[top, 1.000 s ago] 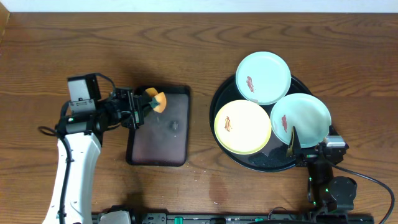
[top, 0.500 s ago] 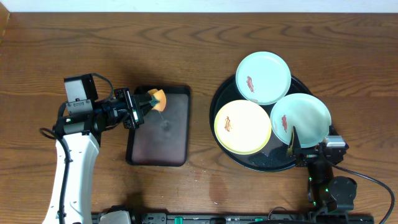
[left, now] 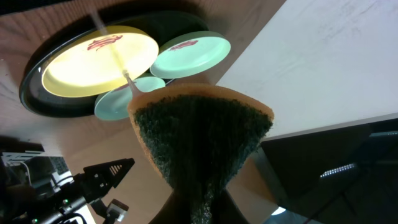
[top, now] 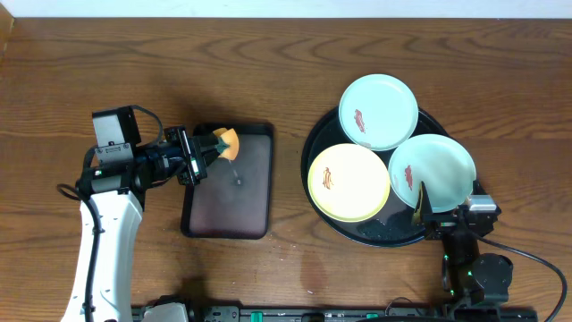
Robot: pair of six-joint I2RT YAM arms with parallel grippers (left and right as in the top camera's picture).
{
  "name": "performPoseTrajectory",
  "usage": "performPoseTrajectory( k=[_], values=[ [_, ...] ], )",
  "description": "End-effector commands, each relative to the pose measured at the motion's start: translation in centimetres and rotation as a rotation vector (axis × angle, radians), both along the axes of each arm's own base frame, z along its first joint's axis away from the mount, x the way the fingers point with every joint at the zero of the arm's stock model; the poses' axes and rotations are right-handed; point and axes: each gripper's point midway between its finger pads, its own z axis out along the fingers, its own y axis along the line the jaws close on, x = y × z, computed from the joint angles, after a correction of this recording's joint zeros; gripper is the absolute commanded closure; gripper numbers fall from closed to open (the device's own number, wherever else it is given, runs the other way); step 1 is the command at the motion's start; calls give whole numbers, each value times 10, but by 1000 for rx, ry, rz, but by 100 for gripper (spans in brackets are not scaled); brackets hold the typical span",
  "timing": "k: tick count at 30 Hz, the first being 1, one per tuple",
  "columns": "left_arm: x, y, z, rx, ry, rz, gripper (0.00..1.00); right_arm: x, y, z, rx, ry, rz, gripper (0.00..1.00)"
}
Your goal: Clean dirty plates on tray and stack at the side
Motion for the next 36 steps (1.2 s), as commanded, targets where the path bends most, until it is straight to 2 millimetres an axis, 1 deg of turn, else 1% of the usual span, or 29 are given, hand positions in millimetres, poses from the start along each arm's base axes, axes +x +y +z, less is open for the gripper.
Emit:
performPoseTrajectory(
  k=[1, 36],
  values=[
    [0, -1, 6, -18, -10, -4, 92, 0, -1, -1, -15, 0, -3, 1],
    [2, 3, 2, 9, -6, 16, 92, 0, -1, -1, -15, 0, -3, 1]
  ],
)
